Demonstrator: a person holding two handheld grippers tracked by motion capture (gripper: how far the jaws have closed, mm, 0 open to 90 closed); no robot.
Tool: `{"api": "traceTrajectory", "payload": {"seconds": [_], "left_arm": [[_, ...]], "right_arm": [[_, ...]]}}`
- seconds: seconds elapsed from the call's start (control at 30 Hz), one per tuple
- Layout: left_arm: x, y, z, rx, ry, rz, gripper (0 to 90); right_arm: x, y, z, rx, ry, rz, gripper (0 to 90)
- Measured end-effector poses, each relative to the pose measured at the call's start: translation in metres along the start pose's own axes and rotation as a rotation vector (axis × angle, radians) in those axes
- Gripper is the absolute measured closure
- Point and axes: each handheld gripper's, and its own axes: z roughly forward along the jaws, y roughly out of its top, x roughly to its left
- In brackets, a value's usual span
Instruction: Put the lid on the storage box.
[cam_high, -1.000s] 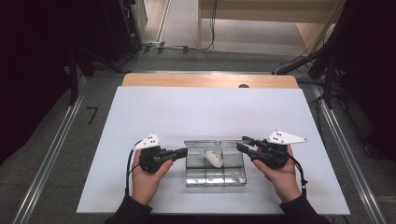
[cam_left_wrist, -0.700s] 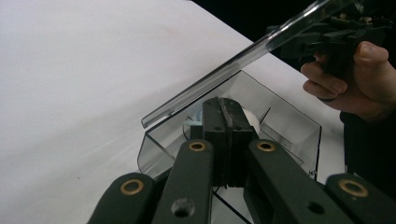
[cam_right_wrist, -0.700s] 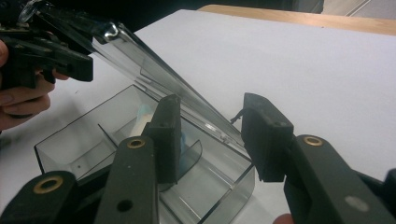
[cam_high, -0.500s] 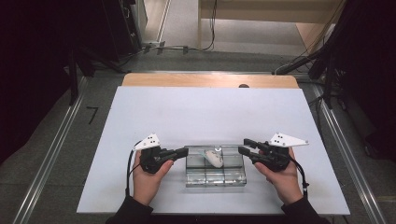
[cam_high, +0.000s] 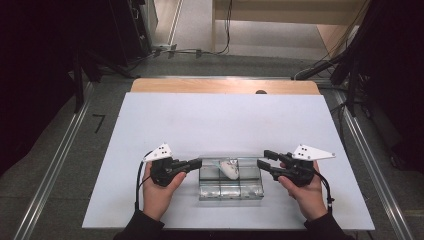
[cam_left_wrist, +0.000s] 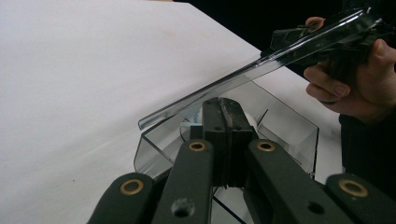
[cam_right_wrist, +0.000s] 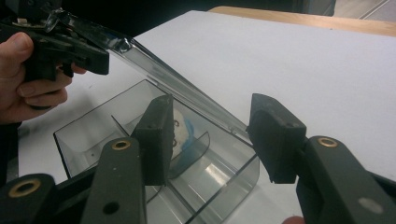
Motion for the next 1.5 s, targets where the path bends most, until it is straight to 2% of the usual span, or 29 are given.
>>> {"api": "traceTrajectory", "payload": {"seconds": [0.17,0.27,0.4,0.83,1.27,1.5], "left_arm": [[0.0,0.0,0.0,0.004,0.004,0.004,89.6],[-0.001,0.0,0.0,0.0,0.004,0.002,89.6],[-0.002,0.0,-0.001,0.0,0.004,0.006,89.6],[-0.002,0.0,0.0,-0.002,-0.003,0.01,89.6],[-0.008,-0.005,0.0,0.002,-0.012,0.01,89.6],[-0.01,-0.008,0.0,0.005,-0.019,0.011,89.6]], "right_arm": [[-0.003,-0.004,-0.006,0.004,-0.016,0.015,50.3],[-0.004,-0.007,-0.008,0.026,-0.047,0.017,54.8],[-0.007,-0.012,-0.01,0.05,-0.061,0.038,62.2],[-0.005,-0.018,-0.009,0.067,-0.013,0.047,86.2],[0.003,-0.017,-0.009,0.059,-0.005,0.026,86.9],[0.01,-0.021,-0.009,0.059,0.015,0.011,86.9]]}}
